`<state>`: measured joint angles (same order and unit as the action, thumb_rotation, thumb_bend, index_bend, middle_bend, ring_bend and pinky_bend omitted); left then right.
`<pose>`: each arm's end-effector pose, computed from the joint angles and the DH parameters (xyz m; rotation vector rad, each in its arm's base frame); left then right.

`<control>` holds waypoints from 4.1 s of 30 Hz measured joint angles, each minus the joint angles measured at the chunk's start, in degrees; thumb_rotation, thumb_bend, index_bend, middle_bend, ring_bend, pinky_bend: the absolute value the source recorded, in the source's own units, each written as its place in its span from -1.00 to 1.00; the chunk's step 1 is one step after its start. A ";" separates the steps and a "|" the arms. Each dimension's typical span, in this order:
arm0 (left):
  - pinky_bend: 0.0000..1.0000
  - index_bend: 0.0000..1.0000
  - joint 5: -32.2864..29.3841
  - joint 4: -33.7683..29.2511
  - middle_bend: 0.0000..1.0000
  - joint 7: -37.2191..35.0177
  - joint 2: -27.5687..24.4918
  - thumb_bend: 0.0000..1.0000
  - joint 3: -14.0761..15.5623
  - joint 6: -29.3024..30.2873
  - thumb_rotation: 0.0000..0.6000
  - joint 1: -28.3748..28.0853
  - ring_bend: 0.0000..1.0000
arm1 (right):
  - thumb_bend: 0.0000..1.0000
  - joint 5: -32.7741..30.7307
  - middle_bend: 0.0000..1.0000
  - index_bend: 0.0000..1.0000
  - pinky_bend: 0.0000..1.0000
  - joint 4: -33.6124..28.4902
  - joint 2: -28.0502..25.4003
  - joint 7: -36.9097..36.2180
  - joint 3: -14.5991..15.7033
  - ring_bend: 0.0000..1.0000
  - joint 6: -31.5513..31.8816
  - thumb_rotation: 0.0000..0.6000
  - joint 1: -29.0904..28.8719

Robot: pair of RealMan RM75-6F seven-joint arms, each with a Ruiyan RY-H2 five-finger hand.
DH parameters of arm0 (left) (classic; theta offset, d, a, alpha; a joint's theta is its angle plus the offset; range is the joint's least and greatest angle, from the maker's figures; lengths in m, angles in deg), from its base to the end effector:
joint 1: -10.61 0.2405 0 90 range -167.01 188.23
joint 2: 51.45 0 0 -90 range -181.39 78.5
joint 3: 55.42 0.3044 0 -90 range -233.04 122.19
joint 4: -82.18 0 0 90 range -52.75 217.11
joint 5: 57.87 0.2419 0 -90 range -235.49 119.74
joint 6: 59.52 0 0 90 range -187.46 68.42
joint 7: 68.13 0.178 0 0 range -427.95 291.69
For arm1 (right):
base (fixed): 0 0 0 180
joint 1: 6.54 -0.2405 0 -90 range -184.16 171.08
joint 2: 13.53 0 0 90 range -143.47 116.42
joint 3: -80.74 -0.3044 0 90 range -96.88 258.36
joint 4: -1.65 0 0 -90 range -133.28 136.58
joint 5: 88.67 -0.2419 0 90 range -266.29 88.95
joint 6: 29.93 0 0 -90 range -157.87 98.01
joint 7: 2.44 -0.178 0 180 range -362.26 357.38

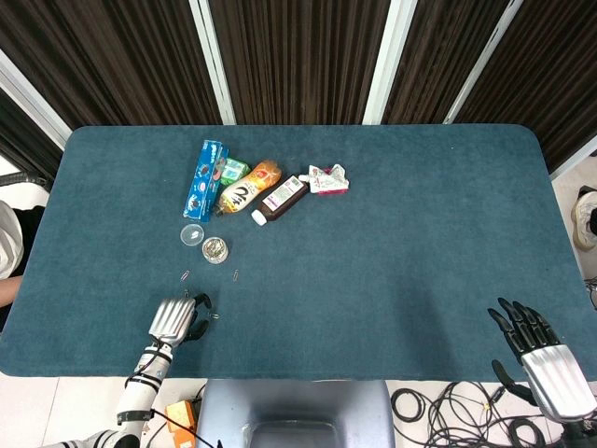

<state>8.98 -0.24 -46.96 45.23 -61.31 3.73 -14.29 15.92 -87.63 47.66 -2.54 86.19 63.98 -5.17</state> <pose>-0.2626 0.3174 -0.0994 -1.6760 -1.1470 -0.8212 -0.3519 -0.1408 0.1518 1.6284 -0.7924 0.9353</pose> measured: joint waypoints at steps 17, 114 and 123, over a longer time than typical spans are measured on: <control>1.00 0.00 -1.76 1.42 1.00 1.27 1.58 -0.25 -0.08 -1.62 1.00 -1.41 1.00 | -0.36 0.28 -1.00 -1.00 -0.74 0.05 -0.09 -0.12 0.17 -1.00 0.01 1.00 -0.13; 1.00 -0.21 -13.96 28.01 1.00 2.01 12.04 -0.17 -14.77 -7.51 1.00 -19.74 1.00 | -0.36 -0.22 -1.00 -1.00 -0.74 2.17 -0.53 -4.63 -0.67 -1.00 4.85 1.00 2.04; 1.00 -0.51 -14.65 26.00 1.00 3.04 10.90 -0.27 -14.51 -6.88 1.00 -19.19 1.00 | -0.36 -0.13 -1.00 -1.00 -0.74 2.44 -0.54 -5.05 -0.69 -1.00 5.30 1.00 2.23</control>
<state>-5.67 25.75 -43.91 56.14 -75.82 -3.15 -33.48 15.79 -85.18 47.12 -7.59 85.50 69.28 -2.94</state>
